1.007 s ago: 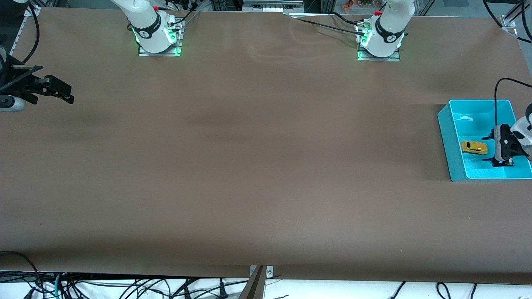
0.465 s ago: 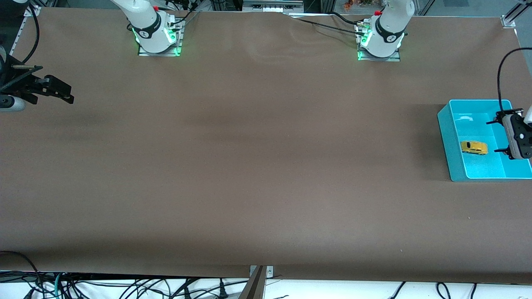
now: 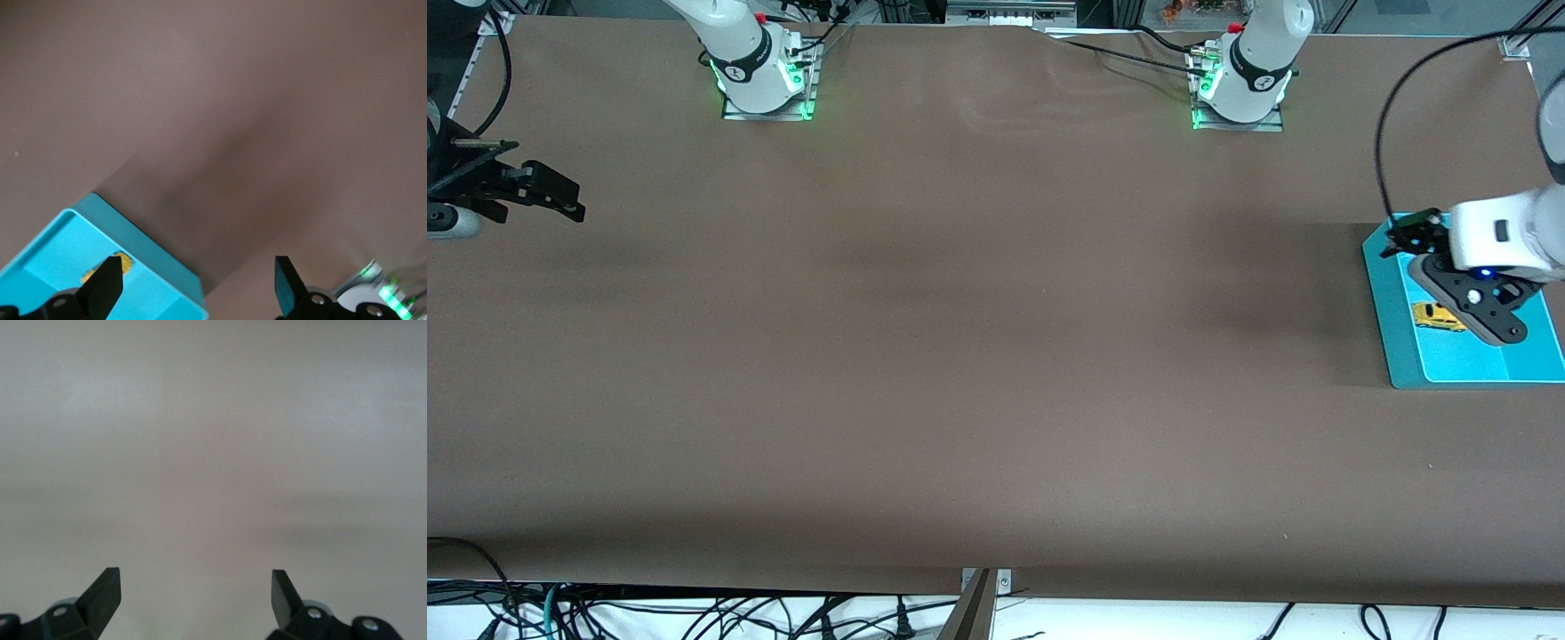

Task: Wind and store yellow beetle car

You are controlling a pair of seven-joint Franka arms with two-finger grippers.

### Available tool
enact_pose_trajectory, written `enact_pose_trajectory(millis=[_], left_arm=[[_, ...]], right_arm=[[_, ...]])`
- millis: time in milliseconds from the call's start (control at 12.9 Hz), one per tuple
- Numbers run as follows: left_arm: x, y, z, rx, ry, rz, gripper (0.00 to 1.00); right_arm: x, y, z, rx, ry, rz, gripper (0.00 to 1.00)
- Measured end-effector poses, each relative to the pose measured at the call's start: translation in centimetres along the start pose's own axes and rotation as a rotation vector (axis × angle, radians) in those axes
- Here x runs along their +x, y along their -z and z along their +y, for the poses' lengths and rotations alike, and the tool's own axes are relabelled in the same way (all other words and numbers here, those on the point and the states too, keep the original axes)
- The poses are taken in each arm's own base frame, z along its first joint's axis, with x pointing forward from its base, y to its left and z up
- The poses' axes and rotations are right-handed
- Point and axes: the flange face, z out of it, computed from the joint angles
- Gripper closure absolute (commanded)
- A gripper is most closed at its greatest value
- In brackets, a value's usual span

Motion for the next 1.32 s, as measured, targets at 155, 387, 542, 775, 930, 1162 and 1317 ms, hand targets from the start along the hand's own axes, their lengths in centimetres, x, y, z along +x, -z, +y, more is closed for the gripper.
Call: enact_pose_trajectory(millis=[155, 387, 542, 775, 930, 1162, 1317], left_arm=[[0.7, 2.1, 3.1, 0.021, 0.264, 0.028, 0.0], [-0.5, 4.8, 4.4, 0.03, 0.579, 0.08, 0.0], [-2.2, 6.4, 3.9, 0.029, 0.633, 0.107, 0.0], [-3.5, 6.8, 3.1, -0.04, 0.674, 0.121, 0.0], [-4.3, 6.5, 2.2, -0.064, 0.697, 0.109, 0.0], [-4.3, 6.0, 1.9, -0.069, 0.701, 0.096, 0.0], [-4.2, 5.9, 1.9, -0.07, 0.701, 0.092, 0.0]], right_arm=[[0.0, 0.0, 0.0, 0.0, 0.0, 0.0, 0.0], [0.0, 0.0, 0.0, 0.0, 0.0, 0.0, 0.0], [0.0, 0.0, 0.0, 0.0, 0.0, 0.0, 0.0], [0.0, 0.0, 0.0, 0.0, 0.0, 0.0, 0.0], [0.0, 0.0, 0.0, 0.0, 0.0, -0.001, 0.0], [0.0, 0.0, 0.0, 0.0, 0.0, -0.001, 0.0], [0.0, 0.0, 0.0, 0.0, 0.0, -0.001, 0.0]])
